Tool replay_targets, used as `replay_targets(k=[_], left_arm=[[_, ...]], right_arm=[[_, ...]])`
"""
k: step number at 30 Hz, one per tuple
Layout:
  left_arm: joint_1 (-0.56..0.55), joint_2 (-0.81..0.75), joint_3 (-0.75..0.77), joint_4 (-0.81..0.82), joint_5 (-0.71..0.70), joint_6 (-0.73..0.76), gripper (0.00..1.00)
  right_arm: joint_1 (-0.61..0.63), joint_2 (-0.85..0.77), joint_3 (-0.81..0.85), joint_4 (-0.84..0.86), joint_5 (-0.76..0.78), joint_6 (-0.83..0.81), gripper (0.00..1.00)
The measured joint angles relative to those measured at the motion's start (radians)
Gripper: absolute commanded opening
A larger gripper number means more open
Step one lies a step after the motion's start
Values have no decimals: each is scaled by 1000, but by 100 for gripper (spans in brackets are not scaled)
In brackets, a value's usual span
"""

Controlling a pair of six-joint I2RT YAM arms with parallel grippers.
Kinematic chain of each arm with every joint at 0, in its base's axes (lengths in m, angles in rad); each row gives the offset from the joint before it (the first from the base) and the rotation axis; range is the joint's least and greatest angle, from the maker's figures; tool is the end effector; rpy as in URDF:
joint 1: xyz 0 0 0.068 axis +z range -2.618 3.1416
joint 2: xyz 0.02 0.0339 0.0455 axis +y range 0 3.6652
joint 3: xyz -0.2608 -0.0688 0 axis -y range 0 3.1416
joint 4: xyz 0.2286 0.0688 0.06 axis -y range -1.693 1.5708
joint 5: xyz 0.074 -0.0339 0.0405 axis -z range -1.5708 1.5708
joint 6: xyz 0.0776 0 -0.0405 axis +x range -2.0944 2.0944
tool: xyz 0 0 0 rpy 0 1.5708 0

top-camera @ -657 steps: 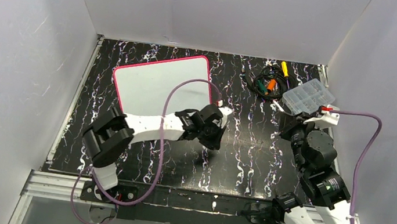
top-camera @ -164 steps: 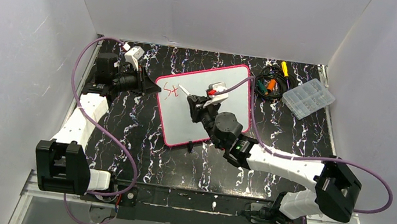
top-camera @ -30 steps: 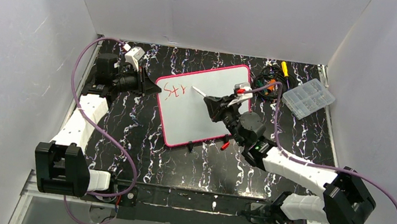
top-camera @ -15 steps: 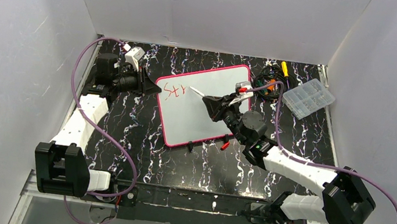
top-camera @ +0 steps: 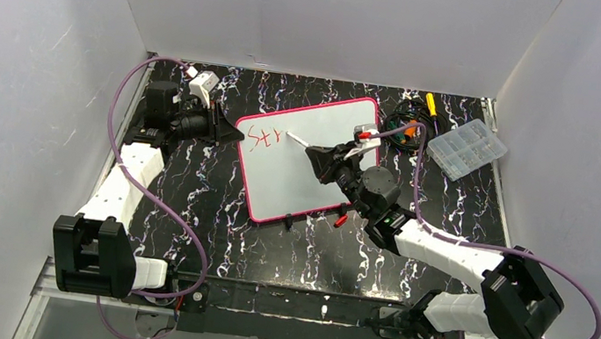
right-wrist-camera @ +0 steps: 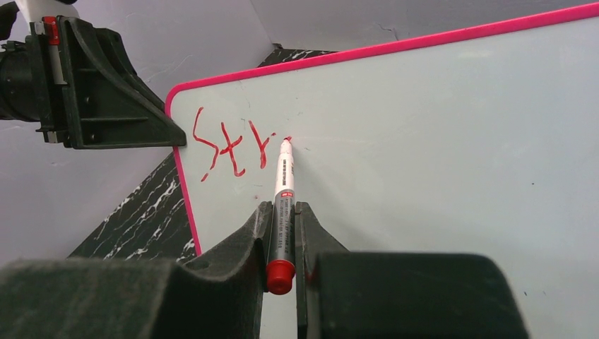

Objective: Write a sentence on the whiteboard

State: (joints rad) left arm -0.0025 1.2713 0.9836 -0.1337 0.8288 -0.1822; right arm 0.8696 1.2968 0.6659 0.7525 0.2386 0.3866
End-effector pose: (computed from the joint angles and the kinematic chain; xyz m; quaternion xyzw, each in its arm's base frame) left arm 0.2945 -0.0579 0.3036 0.1490 0.7849 -0.3824 0.4643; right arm 0.2190 0.2309 0.2963 -0.0709 0.6603 0.3730 0.6479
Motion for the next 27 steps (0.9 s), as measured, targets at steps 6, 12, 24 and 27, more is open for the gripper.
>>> replay_targets(k=[6,12,24,27], left_arm=[[0,0,0,0,-2,0,0],[0,0,-1,2,-2,0,0],[0,0,-1,3,-2,0,0],[0,0,-1,3,-2,0,0]], right_arm=[[0,2,0,0,-7,4,1],[0,2,-1,-8,-18,13,1],[0,-42,-23,-74,-3,27,1],[0,-46,-23,-77,13,23,1]])
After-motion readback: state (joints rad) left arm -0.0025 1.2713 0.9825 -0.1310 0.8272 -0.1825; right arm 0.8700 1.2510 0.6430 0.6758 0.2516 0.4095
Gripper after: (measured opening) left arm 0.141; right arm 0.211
